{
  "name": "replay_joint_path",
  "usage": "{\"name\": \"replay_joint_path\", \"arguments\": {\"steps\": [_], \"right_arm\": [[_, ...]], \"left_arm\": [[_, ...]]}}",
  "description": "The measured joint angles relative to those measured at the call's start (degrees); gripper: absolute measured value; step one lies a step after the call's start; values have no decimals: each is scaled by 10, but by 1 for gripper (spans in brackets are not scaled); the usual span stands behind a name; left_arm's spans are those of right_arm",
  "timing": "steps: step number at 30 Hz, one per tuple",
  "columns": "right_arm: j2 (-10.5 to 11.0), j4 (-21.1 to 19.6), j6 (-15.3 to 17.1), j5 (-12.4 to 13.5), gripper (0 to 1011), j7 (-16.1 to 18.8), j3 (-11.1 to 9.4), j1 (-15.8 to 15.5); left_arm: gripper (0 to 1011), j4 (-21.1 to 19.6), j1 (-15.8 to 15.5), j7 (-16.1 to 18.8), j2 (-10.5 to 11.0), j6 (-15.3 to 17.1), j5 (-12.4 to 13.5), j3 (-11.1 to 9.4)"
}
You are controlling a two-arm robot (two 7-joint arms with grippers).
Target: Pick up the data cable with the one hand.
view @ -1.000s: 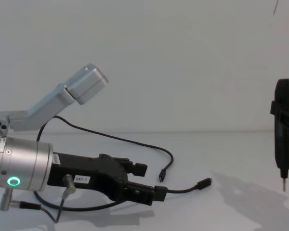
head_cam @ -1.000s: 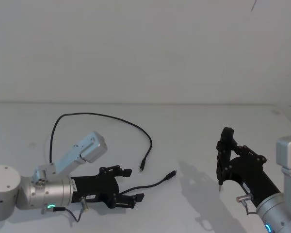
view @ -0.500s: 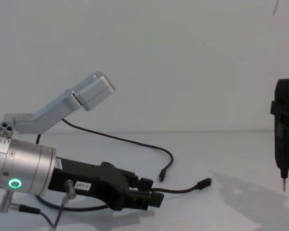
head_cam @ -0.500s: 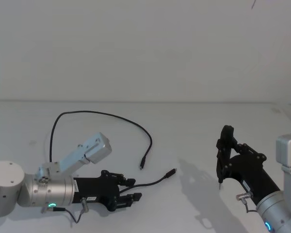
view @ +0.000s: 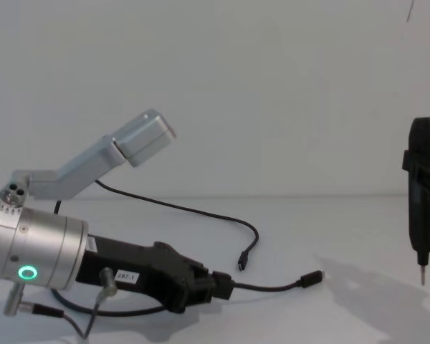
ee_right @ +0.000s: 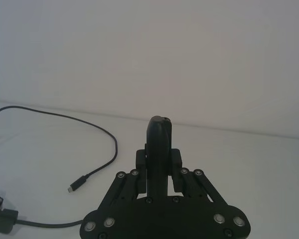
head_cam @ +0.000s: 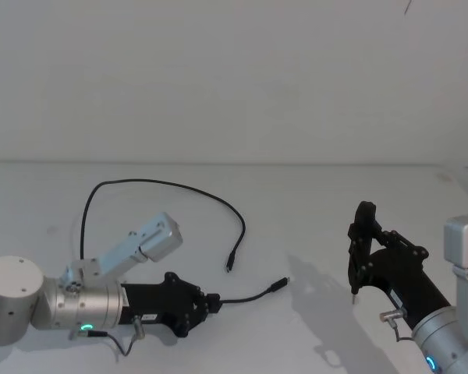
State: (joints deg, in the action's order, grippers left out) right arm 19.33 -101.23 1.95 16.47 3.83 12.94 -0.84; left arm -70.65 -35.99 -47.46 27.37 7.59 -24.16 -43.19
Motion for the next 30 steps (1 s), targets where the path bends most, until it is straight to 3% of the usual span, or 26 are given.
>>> {"name": "replay_joint_path", "arguments": {"steps": [10,17,21,30], "right_arm": [[0,0,0,0,279,0,0,0],[0,0,0,0,279,0,0,0],[0,0,0,0,279,0,0,0],[0,0,0,0,279,0,0,0]], "left_arm": [[37,-1,-5,-2,-3,-22,-12,16],[37,-18,-3,-24,1,-31,-44,34],[37,-40,6,-37,12,-28,-71,46],[37,-74,21,-53,33,-15,-105,60]]}}
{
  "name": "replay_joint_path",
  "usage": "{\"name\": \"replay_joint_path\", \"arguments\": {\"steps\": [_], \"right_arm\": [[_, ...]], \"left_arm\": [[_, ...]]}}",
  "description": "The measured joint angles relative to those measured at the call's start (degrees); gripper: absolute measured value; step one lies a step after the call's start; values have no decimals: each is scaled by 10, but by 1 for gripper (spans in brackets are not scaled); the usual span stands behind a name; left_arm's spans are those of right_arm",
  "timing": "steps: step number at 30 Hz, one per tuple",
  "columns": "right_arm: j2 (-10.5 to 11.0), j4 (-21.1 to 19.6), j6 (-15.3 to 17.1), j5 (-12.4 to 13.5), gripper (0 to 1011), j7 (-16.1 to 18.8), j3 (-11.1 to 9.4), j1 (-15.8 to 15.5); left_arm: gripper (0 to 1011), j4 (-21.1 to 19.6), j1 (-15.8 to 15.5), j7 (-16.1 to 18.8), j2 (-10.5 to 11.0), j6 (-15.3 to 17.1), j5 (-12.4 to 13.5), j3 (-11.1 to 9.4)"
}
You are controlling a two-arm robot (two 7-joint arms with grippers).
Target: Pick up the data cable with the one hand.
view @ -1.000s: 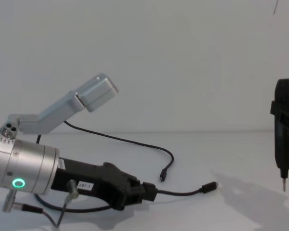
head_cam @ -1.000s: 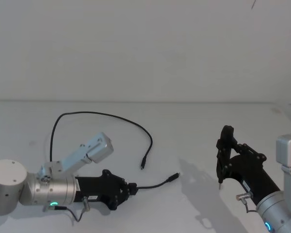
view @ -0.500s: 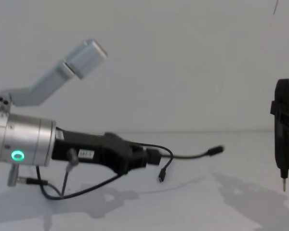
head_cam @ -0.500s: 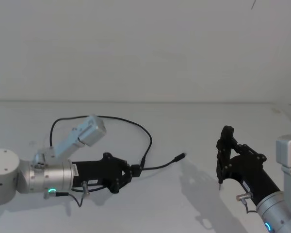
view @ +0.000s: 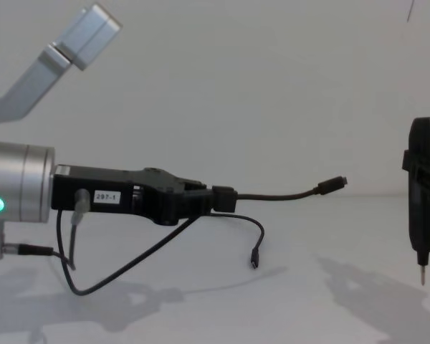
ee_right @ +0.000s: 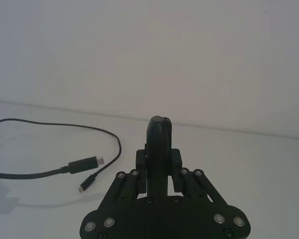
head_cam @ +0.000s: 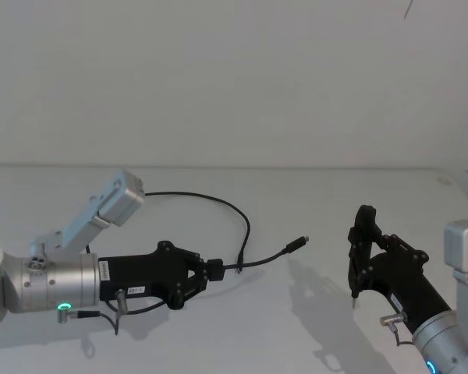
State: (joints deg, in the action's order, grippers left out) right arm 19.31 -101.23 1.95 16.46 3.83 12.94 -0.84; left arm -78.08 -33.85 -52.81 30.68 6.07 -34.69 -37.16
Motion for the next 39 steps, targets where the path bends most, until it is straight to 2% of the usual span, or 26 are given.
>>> {"name": "replay_joint_path", "arguments": {"steps": [6,13,25,31,39], "right_arm": [[-2,-3,0,1,279,1,-2,0],[-12,-19,6,17,279,4,-10,4],[-48,-62,45,76,279,7,-27,21],[-71,-75,50,104,279,10,-27,34],[-89,-82,52,124,279,11,-23,47]], "left_arm": [[37,-12,5,-5,8,5,-12,4],[37,-20,9,-10,14,8,-21,8],[37,-28,12,-13,20,11,-29,11],[37,-30,13,-14,21,12,-31,12],[37,-31,13,-15,22,12,-32,12]]}}
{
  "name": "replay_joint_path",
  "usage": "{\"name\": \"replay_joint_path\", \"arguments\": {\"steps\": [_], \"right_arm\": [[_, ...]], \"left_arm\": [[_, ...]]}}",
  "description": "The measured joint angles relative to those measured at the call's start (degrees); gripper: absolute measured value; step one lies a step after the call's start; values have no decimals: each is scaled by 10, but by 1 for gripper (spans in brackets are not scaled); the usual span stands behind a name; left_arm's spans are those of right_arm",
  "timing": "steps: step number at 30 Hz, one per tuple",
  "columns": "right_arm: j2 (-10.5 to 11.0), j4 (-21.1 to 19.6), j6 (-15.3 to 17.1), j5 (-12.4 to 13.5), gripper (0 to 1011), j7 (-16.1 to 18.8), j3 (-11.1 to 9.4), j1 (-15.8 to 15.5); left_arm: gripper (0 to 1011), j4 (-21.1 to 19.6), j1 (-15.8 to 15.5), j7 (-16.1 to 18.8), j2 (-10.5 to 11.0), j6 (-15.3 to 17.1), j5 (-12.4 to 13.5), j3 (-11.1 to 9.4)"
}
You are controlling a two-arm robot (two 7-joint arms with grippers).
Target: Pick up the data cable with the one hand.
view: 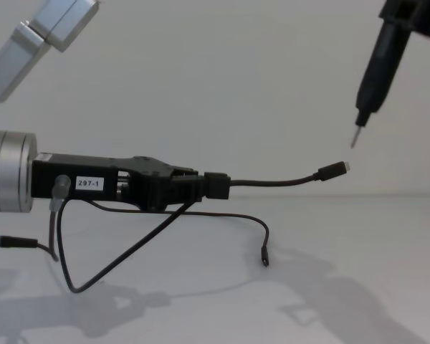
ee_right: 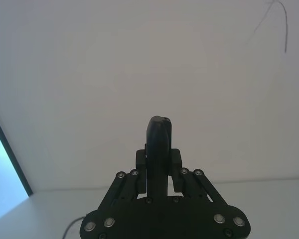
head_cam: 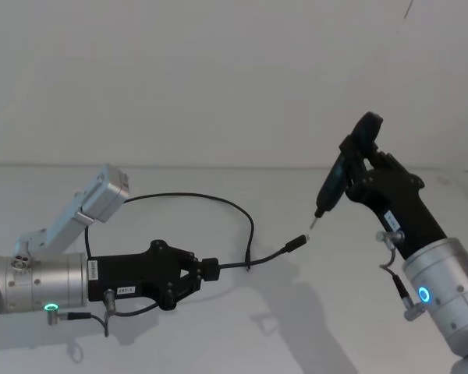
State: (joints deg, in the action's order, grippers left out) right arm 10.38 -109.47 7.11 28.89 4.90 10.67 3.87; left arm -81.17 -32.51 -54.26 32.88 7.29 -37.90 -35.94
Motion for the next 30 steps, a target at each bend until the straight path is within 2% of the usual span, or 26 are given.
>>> {"name": "replay_joint_path", "arguments": {"steps": [5,14,30], "right_arm": [[-8,-3,2,12,279,-1,3,6],[-9,-3,1,18,279,-1,6,9],[-4,21,-17,5,279,-1,8,4]], "left_arm": [[37,0,0,0,0,0,-1,0],[37,-1,1,-1,1,0,-1,0],[37,-1,1,-1,1,0,-1,0]]}}
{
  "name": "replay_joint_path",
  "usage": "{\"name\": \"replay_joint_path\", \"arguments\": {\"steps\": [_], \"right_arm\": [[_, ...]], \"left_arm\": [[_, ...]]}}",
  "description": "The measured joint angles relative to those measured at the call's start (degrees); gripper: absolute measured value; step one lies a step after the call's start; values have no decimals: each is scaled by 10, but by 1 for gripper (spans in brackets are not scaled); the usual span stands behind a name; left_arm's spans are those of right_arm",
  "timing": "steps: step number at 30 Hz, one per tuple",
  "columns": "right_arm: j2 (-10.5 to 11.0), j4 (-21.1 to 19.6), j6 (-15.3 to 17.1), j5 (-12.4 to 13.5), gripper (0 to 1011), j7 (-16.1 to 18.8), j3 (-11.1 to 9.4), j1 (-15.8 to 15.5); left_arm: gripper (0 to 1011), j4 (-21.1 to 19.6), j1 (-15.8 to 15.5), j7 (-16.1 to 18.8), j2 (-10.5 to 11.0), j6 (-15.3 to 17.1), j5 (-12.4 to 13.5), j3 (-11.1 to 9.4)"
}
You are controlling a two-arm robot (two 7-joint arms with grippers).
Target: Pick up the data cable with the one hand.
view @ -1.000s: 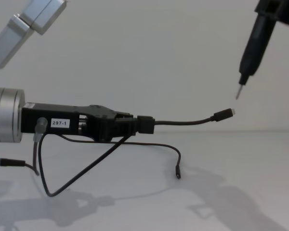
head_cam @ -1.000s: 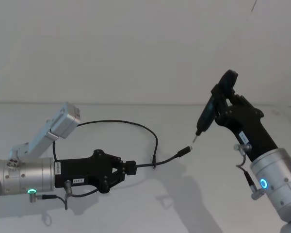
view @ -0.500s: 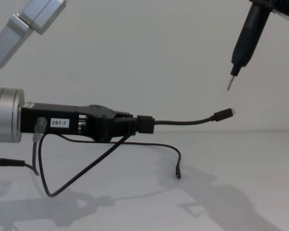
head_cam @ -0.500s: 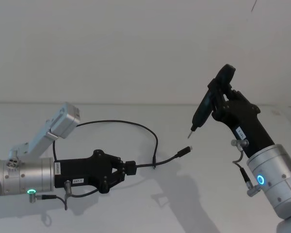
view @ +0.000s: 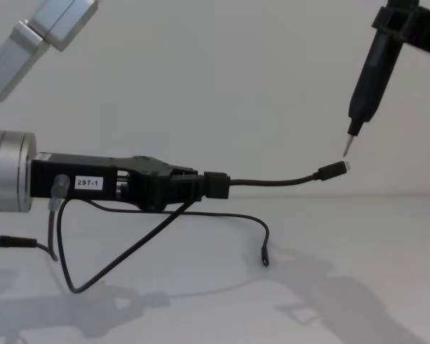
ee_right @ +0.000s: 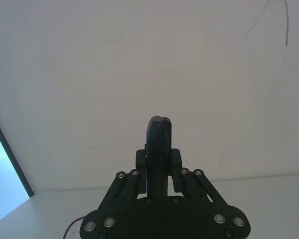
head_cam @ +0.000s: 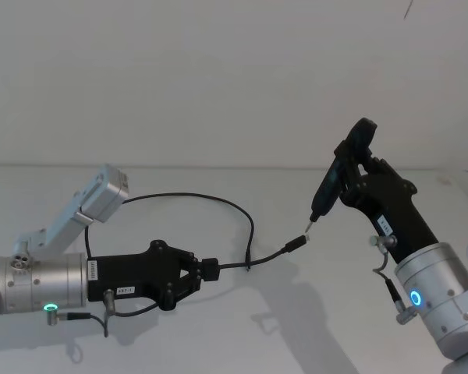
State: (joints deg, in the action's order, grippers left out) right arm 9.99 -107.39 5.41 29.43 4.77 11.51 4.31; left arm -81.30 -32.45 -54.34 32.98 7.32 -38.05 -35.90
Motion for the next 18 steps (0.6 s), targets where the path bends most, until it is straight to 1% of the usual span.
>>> {"name": "replay_joint_path", "arguments": {"steps": [10,18], "right_arm": [[-1,13,-7,-8,279,3,-2,-1],[-2,16,-7,-12,279,6,-3,-4]], "left_arm": [[37,0,0,0,0,0,0,0],[37,0,0,0,0,0,0,0]]}}
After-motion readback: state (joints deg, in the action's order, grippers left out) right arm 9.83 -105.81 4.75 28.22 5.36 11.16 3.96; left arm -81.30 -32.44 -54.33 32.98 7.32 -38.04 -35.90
